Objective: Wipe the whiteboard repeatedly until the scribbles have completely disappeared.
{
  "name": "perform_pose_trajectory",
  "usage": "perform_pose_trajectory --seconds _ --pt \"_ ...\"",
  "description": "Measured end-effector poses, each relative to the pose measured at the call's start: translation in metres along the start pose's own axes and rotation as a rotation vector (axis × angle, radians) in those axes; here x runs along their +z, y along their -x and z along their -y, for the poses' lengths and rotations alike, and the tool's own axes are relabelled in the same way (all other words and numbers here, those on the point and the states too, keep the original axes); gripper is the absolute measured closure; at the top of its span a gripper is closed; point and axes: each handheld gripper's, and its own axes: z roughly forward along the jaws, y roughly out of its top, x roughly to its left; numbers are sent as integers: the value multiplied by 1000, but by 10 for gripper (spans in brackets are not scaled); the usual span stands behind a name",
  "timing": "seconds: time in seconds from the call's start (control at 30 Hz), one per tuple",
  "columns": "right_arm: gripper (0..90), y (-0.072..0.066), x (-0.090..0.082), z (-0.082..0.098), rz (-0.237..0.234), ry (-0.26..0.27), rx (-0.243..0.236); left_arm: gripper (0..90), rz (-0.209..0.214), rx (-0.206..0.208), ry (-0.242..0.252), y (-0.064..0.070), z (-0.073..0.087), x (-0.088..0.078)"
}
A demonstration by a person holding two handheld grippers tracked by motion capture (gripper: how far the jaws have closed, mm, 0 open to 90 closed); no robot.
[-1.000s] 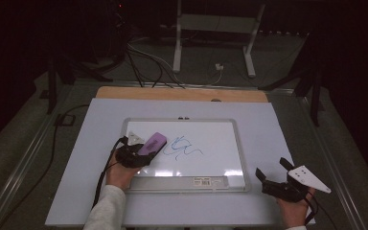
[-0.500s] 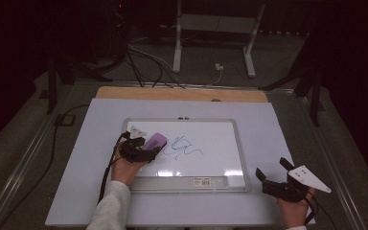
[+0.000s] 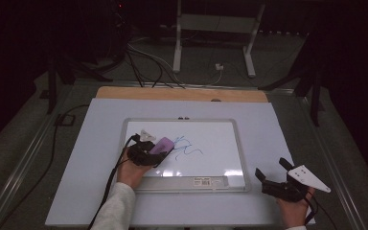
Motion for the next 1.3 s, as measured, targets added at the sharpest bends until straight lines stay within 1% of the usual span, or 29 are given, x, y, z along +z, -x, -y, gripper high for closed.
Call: perform_pose_trajectory --seconds 0.03,0.1,0.13,0.17,0.23,0.27,0.3,0.33,0.4,0.43,0.47,0.53,0.6,0.67,0.73,0.77,0.8,0.83,0.87,0.9,0.93,0.97,1.03,1.07,1.17,1.2,1.23,1.27,1.3 --pt "6 0 0 0 0 0 0 420 10 12 1 4 0 0" --pt "6 0 0 0 0 0 2 420 0 24 4 7 1 0" --pt "6 0 0 0 0 0 0 420 2 21 4 7 1 0" --pt "6 0 -1 0 1 0 0 421 -9 13 4 5 0 0" --pt "6 1 -1 0 1 1 2 421 -44 6 2 1 0 -1" --pt "6 1 -1 0 1 2 3 421 -69 3 0 -2 -1 -2" --pt "6 1 -1 0 2 3 5 421 -101 -12 1 -6 -1 -3" --pt "6 1 -1 0 3 2 3 421 -122 -30 1 -11 0 -4" --pt "6 1 -1 0 3 1 5 421 -153 -71 4 -20 0 -5" --pt "6 1 -1 0 2 1 4 421 -154 -88 4 -22 0 -6" --pt "6 1 -1 0 2 1 2 421 -151 -95 5 -24 0 -5" --pt "6 1 0 0 1 0 0 421 -159 -91 4 -21 -1 -4" --pt "6 0 0 0 0 -2 0 422 -131 -83 6 -16 -2 -2" --pt "6 0 1 0 -1 -4 -2 422 -115 -63 1 -9 -4 1" --pt "6 -1 0 0 -2 -3 -4 421 -83 -36 0 4 -7 5" --pt "6 -1 0 0 -2 -3 -4 421 -68 -22 -4 8 -8 6" --pt "6 -1 0 0 -2 -3 -3 421 -36 -9 -9 15 -9 9" --pt "6 0 0 0 -2 -3 -2 421 -18 5 -8 21 -9 10" --pt "6 0 0 0 -1 -3 -1 421 -12 26 -8 25 -10 11" --pt "6 0 0 0 0 -2 -1 421 -20 44 -11 29 -11 12" --pt "6 0 0 0 0 -1 1 421 -24 52 -14 29 -11 12" --pt "6 1 -1 0 1 -1 1 421 -20 48 -16 28 -11 11" --pt "6 1 -1 0 1 1 3 422 -44 33 -15 24 -11 11" --pt "6 1 -1 0 2 1 2 422 -72 27 -18 19 -11 9" --pt "6 2 -2 0 3 2 5 422 -146 -14 -18 5 -11 5" --pt "6 2 -1 0 3 2 5 422 -164 -26 -19 1 -10 4" --pt "6 2 -1 0 3 2 4 422 -184 -52 -18 -6 -10 3" --pt "6 1 -1 0 3 2 4 422 -184 -71 -18 -9 -10 2" --pt "6 1 -1 0 2 2 5 422 -174 -95 -15 -12 -9 2"
